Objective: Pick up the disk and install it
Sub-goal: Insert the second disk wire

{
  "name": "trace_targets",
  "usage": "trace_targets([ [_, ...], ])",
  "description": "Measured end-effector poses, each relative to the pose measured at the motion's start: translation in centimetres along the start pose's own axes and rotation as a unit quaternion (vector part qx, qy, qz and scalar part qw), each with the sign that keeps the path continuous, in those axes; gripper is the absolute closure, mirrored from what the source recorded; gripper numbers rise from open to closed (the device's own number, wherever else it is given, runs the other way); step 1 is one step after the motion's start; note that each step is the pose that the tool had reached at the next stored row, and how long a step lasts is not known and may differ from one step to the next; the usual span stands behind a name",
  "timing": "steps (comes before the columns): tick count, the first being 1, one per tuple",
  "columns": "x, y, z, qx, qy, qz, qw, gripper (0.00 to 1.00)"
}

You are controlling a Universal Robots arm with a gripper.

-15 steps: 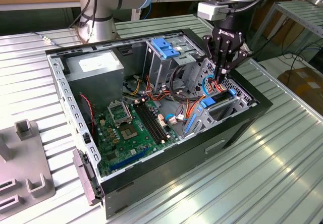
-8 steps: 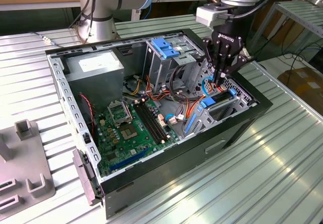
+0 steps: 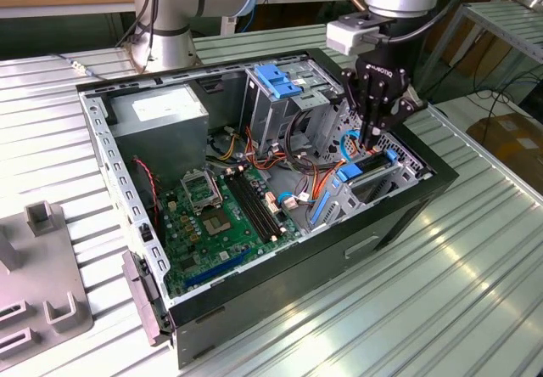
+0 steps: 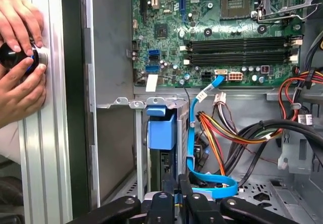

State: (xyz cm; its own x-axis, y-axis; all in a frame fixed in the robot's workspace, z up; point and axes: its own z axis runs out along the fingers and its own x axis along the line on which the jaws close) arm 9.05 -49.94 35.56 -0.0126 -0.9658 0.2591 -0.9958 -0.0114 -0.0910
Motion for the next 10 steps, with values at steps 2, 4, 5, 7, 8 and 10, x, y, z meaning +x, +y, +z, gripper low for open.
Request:
trace_targets([
  [2,0.12,0.13,0.12,0.0070,-0.0005,0.000,0.99998,0.84],
  [4,0.14,0.36,0.19,0.0096,-0.0014,0.000,0.99995,0.84],
  [5,0.14,0.67,0.23,0.0102,-0.0024,-0.001,0.99994,0.84],
  [7,0.15,1.12,0.23,0.0110,-0.0030,-0.002,0.99993,0.84],
  [8,0.15,1.27,0.23,0.0113,-0.0031,-0.002,0.99993,0.84],
  [10,0.15,1.34,0.22,0.0114,-0.0032,-0.003,0.99993,0.84],
])
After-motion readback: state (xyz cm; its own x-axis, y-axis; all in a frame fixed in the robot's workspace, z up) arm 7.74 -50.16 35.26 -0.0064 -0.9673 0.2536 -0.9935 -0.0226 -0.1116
